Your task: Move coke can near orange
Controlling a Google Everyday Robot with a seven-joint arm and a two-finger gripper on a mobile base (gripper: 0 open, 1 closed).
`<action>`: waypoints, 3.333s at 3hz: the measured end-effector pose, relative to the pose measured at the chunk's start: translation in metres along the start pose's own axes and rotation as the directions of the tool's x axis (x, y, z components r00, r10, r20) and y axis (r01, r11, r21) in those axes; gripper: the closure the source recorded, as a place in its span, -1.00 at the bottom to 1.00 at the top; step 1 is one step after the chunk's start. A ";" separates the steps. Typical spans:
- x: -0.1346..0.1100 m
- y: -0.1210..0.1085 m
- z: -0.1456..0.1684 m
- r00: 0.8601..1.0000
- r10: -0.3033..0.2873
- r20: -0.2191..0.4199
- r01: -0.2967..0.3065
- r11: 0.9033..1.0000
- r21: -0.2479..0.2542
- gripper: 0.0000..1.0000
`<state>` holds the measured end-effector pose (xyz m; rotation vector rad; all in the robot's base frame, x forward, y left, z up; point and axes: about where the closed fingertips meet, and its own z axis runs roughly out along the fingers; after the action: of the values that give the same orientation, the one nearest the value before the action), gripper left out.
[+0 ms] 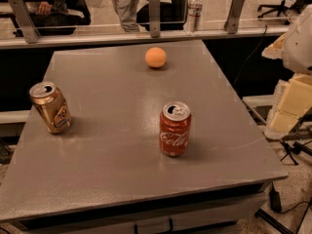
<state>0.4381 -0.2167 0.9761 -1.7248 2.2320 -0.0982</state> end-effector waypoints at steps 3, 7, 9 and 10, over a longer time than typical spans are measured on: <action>-0.034 0.011 0.012 0.994 -0.036 0.107 0.034 0.999 0.014 -1.00; -0.134 0.064 0.064 0.933 -0.105 0.344 0.140 0.987 -0.080 -1.00; -0.141 0.066 0.080 0.930 -0.112 0.350 0.154 0.983 -0.094 -1.00; -0.141 0.062 0.083 0.928 -0.113 0.354 0.158 0.982 -0.101 -0.67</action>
Offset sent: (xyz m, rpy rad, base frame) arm 0.0002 0.0164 -0.0041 0.0417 -0.0066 0.0337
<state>0.4358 -0.0546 0.9114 -1.7987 1.8972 0.3037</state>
